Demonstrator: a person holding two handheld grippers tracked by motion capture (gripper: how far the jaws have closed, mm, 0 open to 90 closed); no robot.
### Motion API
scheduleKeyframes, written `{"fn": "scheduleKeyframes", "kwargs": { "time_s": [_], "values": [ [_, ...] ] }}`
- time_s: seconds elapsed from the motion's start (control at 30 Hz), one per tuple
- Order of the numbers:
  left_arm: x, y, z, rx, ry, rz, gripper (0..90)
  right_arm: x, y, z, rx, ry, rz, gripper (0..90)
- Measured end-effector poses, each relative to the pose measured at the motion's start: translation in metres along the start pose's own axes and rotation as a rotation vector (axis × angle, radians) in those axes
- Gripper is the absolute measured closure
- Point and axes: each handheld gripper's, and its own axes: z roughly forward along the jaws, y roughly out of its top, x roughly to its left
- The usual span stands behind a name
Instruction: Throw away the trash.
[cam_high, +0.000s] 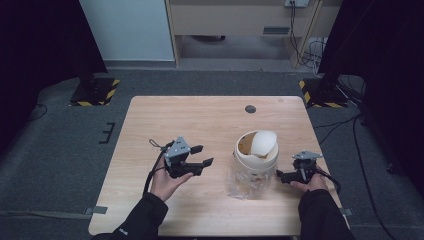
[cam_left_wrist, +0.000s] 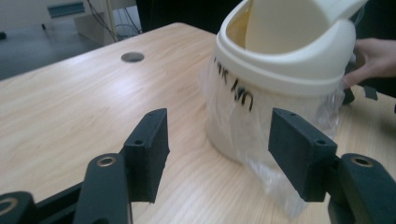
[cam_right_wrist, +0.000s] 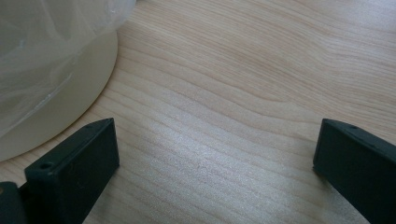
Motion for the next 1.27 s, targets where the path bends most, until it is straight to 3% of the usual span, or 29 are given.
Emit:
{"fn": "scheduleKeyframes", "kwargs": {
  "time_s": [0.33, 0.5, 0.6, 0.7, 0.97, 1.27],
  "values": [
    [0.017, -0.042, -0.031, 0.059, 0.073, -0.079, 30.8, 0.0, 0.0, 0.0, 0.0, 0.001, 0.0, 0.5],
    [0.033, -0.075, -0.049, 0.163, 0.149, -0.154, 24.0, 0.0, 0.0, 0.0, 0.0, 0.001, -0.001, 0.5],
    [0.04, -0.087, -0.057, 0.248, 0.199, -0.143, 21.4, 0.0, 0.0, 0.0, 0.0, 0.001, -0.001, 0.5],
    [0.046, -0.093, -0.062, 0.304, 0.257, -0.139, 19.0, 0.0, 0.0, 0.0, 0.0, 0.002, -0.001, 0.5],
    [0.063, -0.106, -0.064, 0.392, 0.341, -0.148, 13.8, 0.0, 0.0, 0.0, 0.0, 0.002, 0.0, 0.5],
    [0.071, -0.111, -0.062, 0.426, 0.356, -0.172, 11.9, 0.0, 0.0, 0.0, 0.0, 0.002, -0.001, 0.5]
  ]
}}
